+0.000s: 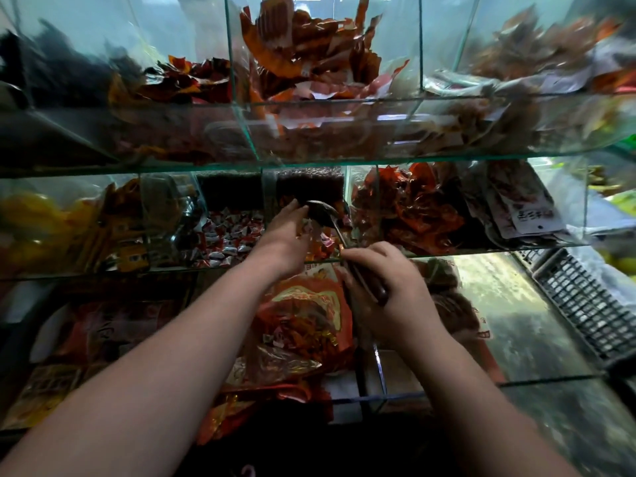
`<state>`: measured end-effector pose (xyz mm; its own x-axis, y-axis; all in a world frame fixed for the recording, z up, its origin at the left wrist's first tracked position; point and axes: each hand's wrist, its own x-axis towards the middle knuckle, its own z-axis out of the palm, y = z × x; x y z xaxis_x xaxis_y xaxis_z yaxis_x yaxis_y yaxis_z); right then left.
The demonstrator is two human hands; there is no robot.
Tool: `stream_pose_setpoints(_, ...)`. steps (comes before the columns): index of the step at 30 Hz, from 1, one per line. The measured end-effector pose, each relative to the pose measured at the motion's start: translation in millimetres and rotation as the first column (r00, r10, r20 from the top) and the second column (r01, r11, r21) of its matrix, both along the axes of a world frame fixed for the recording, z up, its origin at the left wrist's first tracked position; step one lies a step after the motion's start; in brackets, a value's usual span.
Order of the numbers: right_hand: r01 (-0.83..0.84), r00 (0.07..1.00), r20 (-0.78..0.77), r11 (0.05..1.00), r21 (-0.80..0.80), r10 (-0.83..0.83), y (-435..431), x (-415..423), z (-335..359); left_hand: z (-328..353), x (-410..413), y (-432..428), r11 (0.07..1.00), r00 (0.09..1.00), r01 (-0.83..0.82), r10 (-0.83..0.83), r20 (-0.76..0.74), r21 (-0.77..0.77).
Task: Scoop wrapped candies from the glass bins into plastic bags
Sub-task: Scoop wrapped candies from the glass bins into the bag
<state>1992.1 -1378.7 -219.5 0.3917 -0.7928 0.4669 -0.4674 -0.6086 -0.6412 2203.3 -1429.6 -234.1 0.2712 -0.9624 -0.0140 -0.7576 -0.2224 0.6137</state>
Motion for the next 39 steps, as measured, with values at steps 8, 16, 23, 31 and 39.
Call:
stream_pose_setpoints(8,0.023,0.94,0.335,0.973,-0.23,0.057,46,-29,13,-8,-2,59,0.962,0.977,-0.118,0.068,-0.202,-0.247)
stream_pose_setpoints(16,0.059,0.907,0.366,0.922,0.384,-0.21,69,-56,6,-37,-7,129,0.946,0.981,-0.151,0.107,-0.163,-0.287)
stream_pose_setpoints(23,-0.045,0.961,-0.265,0.991,0.123,0.076,67,-23,1,-79,-5,164,0.918,0.936,-0.346,0.351,-0.009,-0.193)
stream_pose_setpoints(31,0.082,0.973,-0.23,0.933,0.35,0.001,28,41,-95,-97,-21,156,0.973,0.962,-0.221,0.228,-0.154,0.061)
stream_pose_setpoints(39,0.043,0.948,0.21,0.752,0.658,-0.238,25,35,-92,-101,-15,162,0.963,0.916,-0.25,0.268,-0.297,0.1)
